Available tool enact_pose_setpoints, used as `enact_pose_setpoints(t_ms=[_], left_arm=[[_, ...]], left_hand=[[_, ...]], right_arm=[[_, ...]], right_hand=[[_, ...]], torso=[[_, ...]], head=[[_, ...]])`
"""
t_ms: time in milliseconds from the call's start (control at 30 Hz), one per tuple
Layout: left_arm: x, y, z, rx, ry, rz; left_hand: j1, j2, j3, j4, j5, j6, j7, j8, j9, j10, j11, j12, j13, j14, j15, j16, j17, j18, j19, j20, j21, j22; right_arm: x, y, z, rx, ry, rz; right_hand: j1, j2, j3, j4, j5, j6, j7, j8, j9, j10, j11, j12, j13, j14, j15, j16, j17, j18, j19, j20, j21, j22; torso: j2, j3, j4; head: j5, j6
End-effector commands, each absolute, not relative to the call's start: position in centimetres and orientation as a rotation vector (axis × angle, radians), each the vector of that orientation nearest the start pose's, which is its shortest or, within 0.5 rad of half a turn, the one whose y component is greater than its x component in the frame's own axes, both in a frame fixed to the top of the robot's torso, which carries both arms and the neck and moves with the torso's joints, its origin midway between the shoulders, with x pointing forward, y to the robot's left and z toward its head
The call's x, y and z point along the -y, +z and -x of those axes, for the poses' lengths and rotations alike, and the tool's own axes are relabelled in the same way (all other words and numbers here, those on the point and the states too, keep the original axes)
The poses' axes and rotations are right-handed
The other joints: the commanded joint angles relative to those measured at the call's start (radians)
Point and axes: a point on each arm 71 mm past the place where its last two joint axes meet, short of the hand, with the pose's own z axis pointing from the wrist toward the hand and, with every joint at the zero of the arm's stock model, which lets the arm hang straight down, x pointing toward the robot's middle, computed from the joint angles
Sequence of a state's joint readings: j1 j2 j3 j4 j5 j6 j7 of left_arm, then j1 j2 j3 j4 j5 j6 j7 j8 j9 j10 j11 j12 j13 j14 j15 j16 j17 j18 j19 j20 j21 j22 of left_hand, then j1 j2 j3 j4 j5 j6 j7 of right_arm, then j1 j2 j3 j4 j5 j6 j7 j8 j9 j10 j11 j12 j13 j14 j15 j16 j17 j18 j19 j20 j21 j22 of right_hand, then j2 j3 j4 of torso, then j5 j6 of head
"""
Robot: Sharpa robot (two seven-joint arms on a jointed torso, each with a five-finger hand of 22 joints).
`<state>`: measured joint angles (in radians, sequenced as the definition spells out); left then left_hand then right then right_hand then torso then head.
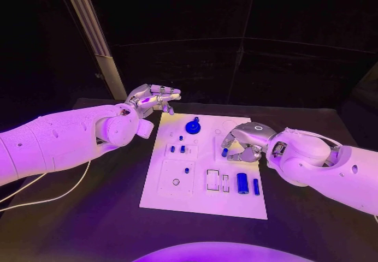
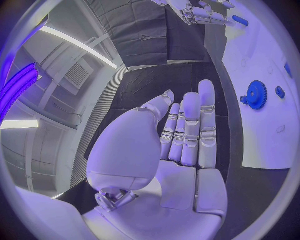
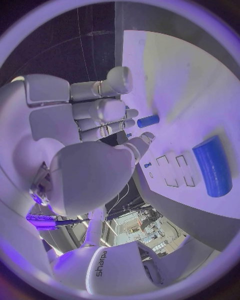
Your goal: Assemble the parts on the task board
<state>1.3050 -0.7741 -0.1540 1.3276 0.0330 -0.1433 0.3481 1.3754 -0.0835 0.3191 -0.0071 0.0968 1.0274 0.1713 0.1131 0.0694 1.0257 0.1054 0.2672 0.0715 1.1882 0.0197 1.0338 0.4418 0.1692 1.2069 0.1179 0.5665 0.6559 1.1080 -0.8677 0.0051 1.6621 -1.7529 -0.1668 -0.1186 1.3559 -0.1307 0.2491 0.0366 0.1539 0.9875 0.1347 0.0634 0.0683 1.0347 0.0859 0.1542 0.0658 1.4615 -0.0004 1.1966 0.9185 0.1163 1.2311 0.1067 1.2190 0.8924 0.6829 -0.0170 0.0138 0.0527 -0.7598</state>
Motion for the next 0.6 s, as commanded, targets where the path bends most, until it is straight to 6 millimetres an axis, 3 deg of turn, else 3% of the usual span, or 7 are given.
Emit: enact_pose_setpoints(t_ms=[33,200,433,600], left_arm=[[-22.66,-17.82,-52.69,-1.518,-1.546,1.085],[-22.64,-17.83,-52.70,-1.519,-1.546,1.085],[-22.67,-17.84,-52.73,-1.519,-1.545,1.085],[-22.74,-17.85,-52.76,-1.518,-1.543,1.086]], left_hand=[[0.003,0.000,0.007,0.000,-0.001,0.004,0.000,0.006,-0.001,-0.001,0.003,0.003,-0.002,-0.005,0.001,-0.006,-0.001,0.013,-0.005,0.000,-0.006,-0.001],[0.003,0.000,0.007,0.000,-0.001,0.004,0.000,0.006,-0.001,-0.001,0.003,0.003,-0.002,-0.005,0.001,-0.006,-0.001,0.013,-0.005,0.000,-0.006,-0.001],[0.003,0.000,0.007,0.000,-0.001,0.004,0.000,0.006,-0.001,-0.001,0.003,0.003,-0.002,-0.005,0.001,-0.006,-0.001,0.013,-0.005,0.000,-0.006,-0.001],[0.002,0.000,0.008,0.000,-0.001,0.004,0.000,0.006,-0.001,-0.001,0.003,0.004,-0.002,-0.006,0.001,-0.006,-0.002,0.013,-0.005,0.000,-0.006,-0.001]], right_arm=[[16.53,-20.73,-44.14,-1.759,0.563,0.545],[16.25,-20.87,-44.32,-1.763,0.564,0.552],[15.76,-20.94,-44.49,-1.757,0.574,0.555],[15.63,-20.93,-44.70,-1.745,0.573,0.545]], right_hand=[[0.010,0.009,-0.006,-0.001,0.004,0.010,-0.001,0.006,0.001,0.016,0.000,0.008,0.000,0.009,0.000,0.006,0.004,0.013,0.011,0.001,0.004,0.006],[0.032,0.037,0.015,-0.003,-0.011,0.030,0.002,0.009,0.002,0.045,0.000,0.012,-0.002,0.016,0.000,0.025,0.029,0.007,0.029,0.002,0.022,0.037],[0.040,0.056,0.043,0.002,-0.035,0.044,0.002,0.007,0.001,0.073,-0.004,0.006,-0.003,0.018,-0.003,0.037,0.042,0.004,0.039,-0.001,0.034,0.055],[0.054,0.075,0.084,0.003,-0.082,0.064,0.002,0.009,0.003,0.103,-0.009,-0.001,-0.002,0.021,-0.007,0.049,0.056,0.001,0.049,-0.004,0.047,0.076]], torso=[[0.000,0.0000,-0.0001],[0.000,0.0002,0.0002],[0.000,0.0006,-0.0003],[0.001,0.0004,-0.0011]], head=[[0.000,-0.001],[0.001,-0.001],[0.002,-0.004],[0.003,-0.003]])
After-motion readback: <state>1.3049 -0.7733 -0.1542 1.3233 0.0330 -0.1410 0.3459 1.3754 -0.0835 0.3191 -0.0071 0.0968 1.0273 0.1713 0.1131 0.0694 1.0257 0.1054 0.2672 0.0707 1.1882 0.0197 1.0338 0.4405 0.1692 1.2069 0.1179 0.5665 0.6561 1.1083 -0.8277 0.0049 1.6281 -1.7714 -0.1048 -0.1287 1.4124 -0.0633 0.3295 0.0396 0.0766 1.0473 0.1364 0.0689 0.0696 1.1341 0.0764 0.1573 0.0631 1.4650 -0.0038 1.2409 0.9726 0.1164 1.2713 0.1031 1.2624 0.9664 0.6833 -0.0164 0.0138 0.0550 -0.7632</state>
